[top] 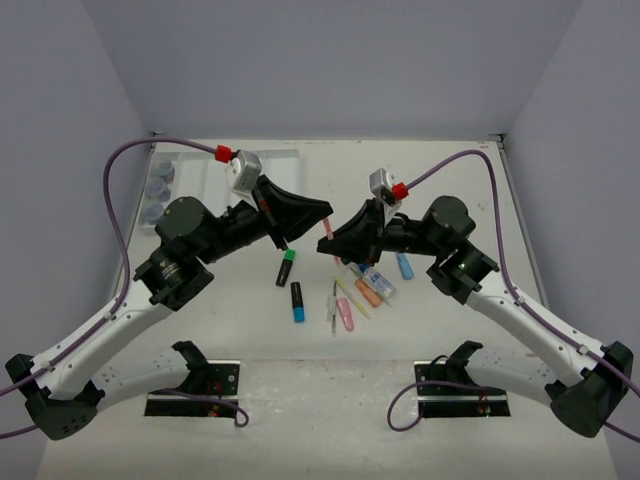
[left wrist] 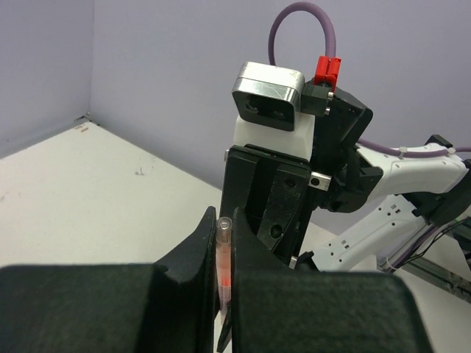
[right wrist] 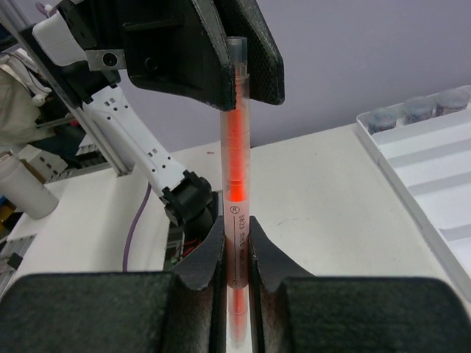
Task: Sort the stationery into containers
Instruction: Close the pen cap on the pen, then place the pen in the storage box.
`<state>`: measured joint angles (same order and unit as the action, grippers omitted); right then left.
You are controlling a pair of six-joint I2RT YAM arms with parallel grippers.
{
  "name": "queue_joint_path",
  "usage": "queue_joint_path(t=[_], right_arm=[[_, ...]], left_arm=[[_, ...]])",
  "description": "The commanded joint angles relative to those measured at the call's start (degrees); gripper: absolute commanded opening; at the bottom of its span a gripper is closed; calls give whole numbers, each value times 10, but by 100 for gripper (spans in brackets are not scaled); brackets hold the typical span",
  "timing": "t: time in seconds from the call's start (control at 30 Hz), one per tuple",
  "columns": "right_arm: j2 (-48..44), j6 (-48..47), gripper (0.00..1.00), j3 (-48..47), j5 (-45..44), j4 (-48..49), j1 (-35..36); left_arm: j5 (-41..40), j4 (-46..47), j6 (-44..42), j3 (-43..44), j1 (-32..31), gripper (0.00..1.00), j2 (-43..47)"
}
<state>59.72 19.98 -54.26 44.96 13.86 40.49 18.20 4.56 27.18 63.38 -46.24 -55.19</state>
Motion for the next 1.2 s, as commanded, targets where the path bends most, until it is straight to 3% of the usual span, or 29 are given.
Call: queue_joint_path(t=[0.0,0.13,0.23,0.3,0.33,0.37,0.4,0.43,0.5,0.53,0.6,0.73,0.83,1.0,1.17], right_arm=[[-14,8,18,9,4,32,1],[-20,8,26,12,-1,30,2],[-23,3,44,14,-1,21,2],[-24,0,48,17,2,17,2],[-24,-2,55,18,5,12,2],[-28,-9,67,20,7,7,2],[-32,-14,86,24,5,-3,2],[-38,-20,99,28,-5,-16,2],[-67,-35,99,41,-56,-37,1],[-71,-37,99,43,-63,-50,1],[-103,-51,99,43,-167,-128,1],[-159,-58,99,46,-370,-236,1],[-194,-51,99,69,-445,-248,1],[-197,-38,99,81,-461,-241,0],[-165,-25,99,98,-438,-225,0]], left_arm=[[27,12,-13,35,3,0,-3],[29,15,-12,37,2,0,-9],[17,10,-15,41,2,0,-8],[2,0,-20,46,2,0,-9],[-10,-7,-24,53,3,0,-10],[-37,-26,-29,59,3,0,-16],[-62,-46,-38,72,2,0,-21],[-96,-74,-48,92,2,0,-29],[-216,-166,-64,133,6,0,-64],[-231,-176,-65,149,10,0,-69],[-333,-232,-80,190,37,0,-106],[-442,-302,-112,257,113,0,-187],[-518,-322,-146,314,206,0,-285],[-490,-170,-185,283,365,0,-381],[-426,-81,-245,314,430,0,-492]])
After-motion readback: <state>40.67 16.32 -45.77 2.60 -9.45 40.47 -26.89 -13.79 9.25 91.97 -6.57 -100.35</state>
